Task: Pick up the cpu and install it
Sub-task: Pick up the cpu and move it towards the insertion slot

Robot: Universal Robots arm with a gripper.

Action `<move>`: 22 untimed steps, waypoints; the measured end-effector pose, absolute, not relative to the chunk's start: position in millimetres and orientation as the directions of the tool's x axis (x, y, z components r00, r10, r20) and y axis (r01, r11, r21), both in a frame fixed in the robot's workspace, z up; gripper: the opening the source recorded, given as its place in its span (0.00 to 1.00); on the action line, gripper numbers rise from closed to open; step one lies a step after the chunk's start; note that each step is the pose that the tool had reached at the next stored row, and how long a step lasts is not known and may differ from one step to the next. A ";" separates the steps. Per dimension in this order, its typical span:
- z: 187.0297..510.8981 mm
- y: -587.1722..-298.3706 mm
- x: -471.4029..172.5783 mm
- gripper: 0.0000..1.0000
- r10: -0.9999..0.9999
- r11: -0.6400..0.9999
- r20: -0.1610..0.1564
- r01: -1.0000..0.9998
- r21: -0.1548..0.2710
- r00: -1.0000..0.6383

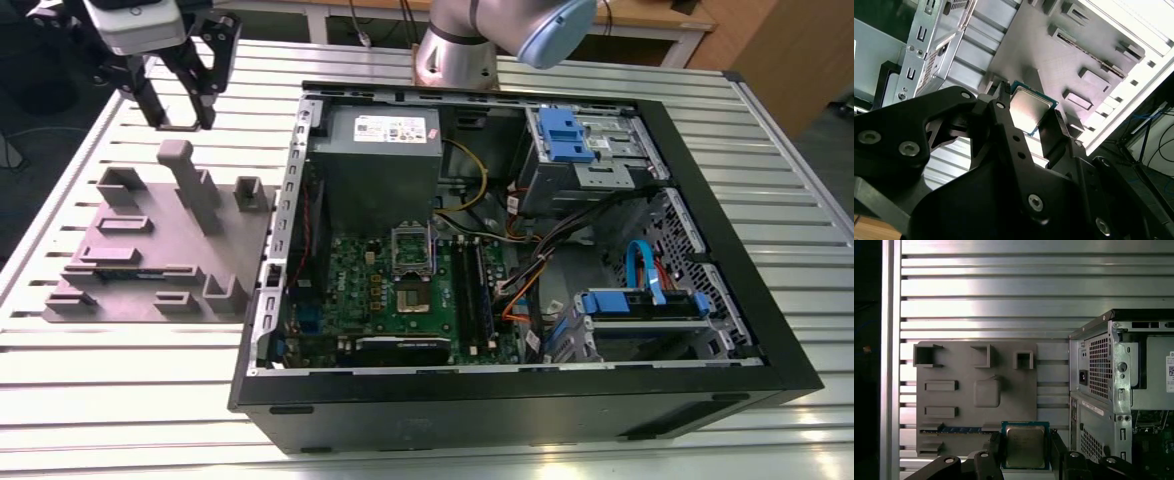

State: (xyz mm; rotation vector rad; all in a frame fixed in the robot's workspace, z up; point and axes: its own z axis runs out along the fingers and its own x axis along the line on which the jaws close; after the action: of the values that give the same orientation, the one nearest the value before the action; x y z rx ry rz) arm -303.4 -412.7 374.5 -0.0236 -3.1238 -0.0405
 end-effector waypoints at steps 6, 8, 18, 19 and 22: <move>374.4 -412.6 -302.3 0.47 0.015 1.000 0.018 0.015 0.026 -1.000; 374.5 -412.7 -301.9 0.47 0.015 1.000 0.018 0.015 0.026 -1.000; 374.3 -412.6 -299.2 0.47 0.015 1.000 0.018 0.015 0.026 -1.000; 374.4 -412.7 -298.9 0.47 0.015 1.000 0.018 0.015 0.026 -1.000; 374.3 -412.7 -297.6 0.47 0.015 1.000 0.018 0.015 0.026 -1.000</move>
State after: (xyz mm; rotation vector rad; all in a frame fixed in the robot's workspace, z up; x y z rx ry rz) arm -297.6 -412.7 374.3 -0.0235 -3.1239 -0.0406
